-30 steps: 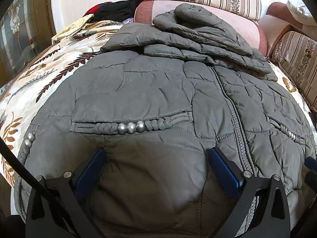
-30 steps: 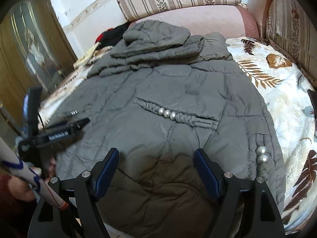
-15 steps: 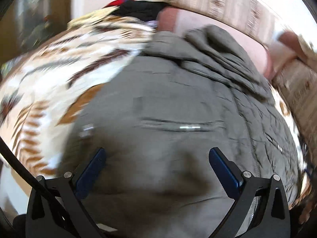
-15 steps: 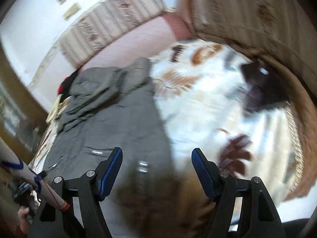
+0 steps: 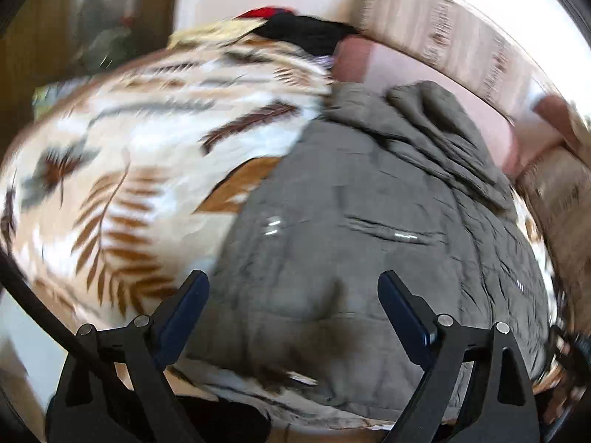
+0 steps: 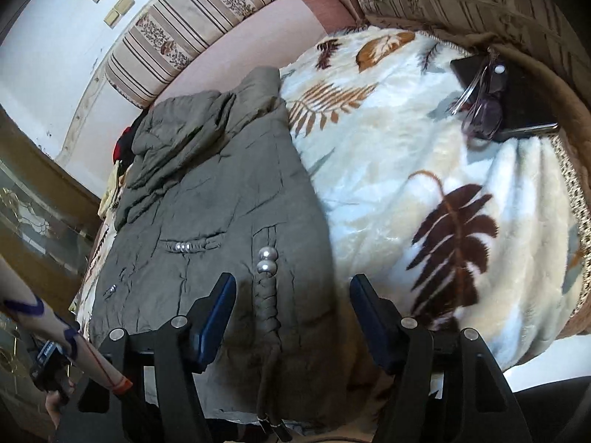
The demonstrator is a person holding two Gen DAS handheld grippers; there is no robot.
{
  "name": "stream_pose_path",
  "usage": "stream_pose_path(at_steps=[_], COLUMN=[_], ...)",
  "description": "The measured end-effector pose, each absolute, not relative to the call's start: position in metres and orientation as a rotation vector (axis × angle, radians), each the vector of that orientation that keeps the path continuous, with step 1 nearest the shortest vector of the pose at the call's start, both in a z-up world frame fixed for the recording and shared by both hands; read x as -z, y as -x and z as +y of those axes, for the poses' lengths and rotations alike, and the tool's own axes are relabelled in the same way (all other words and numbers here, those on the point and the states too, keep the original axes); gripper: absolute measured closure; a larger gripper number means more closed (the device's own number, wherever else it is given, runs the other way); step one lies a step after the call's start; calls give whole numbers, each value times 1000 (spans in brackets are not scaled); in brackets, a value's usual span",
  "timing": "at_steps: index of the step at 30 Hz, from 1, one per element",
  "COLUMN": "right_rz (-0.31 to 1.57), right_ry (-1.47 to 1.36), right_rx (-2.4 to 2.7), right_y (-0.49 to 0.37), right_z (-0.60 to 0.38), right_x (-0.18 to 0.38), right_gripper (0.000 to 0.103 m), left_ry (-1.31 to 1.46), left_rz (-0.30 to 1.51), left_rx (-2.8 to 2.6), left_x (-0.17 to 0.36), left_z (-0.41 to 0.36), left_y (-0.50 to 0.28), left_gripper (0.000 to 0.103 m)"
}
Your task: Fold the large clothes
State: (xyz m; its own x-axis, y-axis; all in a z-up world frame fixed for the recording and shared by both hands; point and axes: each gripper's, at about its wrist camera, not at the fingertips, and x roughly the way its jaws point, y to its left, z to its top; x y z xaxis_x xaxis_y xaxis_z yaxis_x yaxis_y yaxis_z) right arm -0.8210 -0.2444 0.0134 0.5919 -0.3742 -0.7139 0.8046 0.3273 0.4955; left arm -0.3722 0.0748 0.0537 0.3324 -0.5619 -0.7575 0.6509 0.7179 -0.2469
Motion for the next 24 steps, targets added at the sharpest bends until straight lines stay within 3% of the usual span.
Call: stream_pose_path(at_steps=[9, 18, 21, 23, 24], right_rz=[565, 627, 615, 558, 536], right_ry=[-973, -988, -922, -887, -876], right_rx=[794, 580, 560, 574, 585], right_y=[809, 775, 764, 766, 768], right_z=[-240, -184, -171, -170, -171], right_x=[-4, 19, 15, 5, 2], right_gripper=[33, 34, 46, 61, 63], left_ry=[33, -54, -150, -162, -167], left_rz=[1137, 1140, 999, 909, 872], left_rx=[719, 815, 827, 803, 783], left_x=[-19, -8, -23, -34, -38], left_z=[95, 66, 57, 59, 60], left_y=[345, 411, 433, 437, 436], left_gripper=[11, 11, 11, 12, 12])
